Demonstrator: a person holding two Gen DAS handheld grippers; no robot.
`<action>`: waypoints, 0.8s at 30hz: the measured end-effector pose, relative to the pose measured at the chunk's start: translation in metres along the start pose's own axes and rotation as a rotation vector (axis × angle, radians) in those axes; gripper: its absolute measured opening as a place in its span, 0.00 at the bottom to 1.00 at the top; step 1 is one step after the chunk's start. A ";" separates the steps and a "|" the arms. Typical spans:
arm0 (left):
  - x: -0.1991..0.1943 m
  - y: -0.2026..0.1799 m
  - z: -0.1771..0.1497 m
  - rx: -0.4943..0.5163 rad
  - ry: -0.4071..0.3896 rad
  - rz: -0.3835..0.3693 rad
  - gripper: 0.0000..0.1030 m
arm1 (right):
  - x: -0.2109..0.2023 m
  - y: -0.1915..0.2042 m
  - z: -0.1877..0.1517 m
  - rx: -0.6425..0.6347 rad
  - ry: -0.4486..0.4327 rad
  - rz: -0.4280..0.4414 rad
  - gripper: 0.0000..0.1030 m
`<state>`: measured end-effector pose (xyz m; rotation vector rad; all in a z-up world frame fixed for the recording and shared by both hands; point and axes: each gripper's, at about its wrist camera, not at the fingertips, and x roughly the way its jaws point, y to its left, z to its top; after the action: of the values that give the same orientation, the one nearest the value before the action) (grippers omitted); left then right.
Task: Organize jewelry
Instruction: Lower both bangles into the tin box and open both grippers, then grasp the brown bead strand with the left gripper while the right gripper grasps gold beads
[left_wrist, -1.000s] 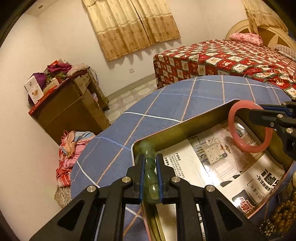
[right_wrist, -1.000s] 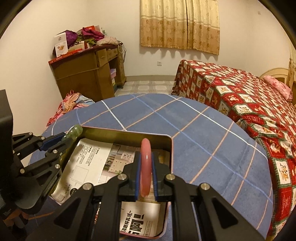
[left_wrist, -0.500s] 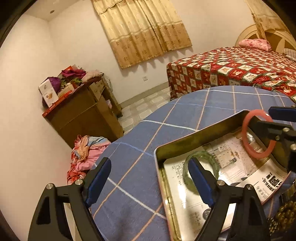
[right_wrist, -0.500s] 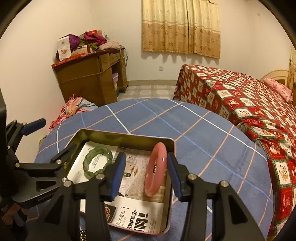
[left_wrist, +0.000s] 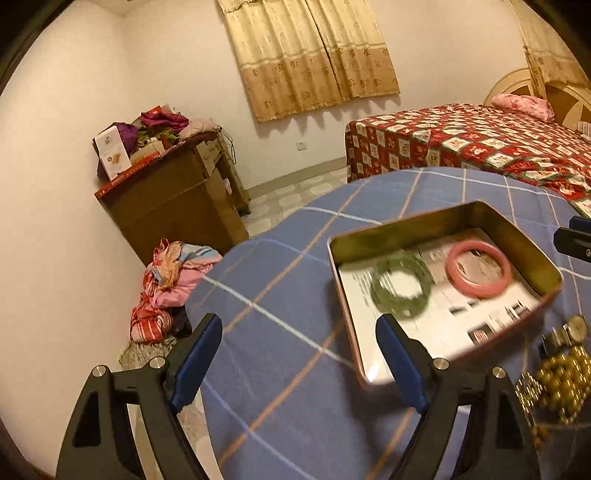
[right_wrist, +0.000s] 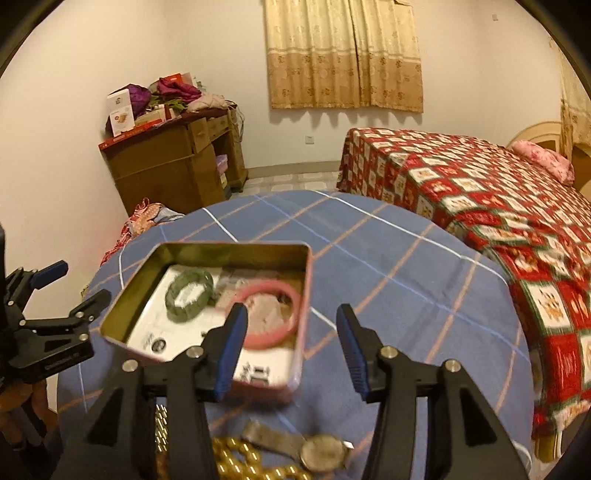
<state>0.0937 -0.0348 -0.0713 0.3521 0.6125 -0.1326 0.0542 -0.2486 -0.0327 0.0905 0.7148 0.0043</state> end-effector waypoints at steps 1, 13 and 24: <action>-0.004 -0.002 -0.004 0.002 -0.001 -0.002 0.83 | -0.002 -0.002 -0.004 0.003 0.003 -0.007 0.52; -0.042 -0.014 -0.040 0.006 0.021 -0.047 0.83 | -0.034 -0.010 -0.046 0.012 0.015 -0.041 0.57; -0.062 -0.036 -0.069 0.014 0.058 -0.100 0.83 | -0.049 -0.018 -0.083 0.029 0.038 -0.104 0.59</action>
<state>-0.0016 -0.0420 -0.0978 0.3401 0.6866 -0.2236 -0.0379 -0.2616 -0.0646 0.0810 0.7574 -0.1043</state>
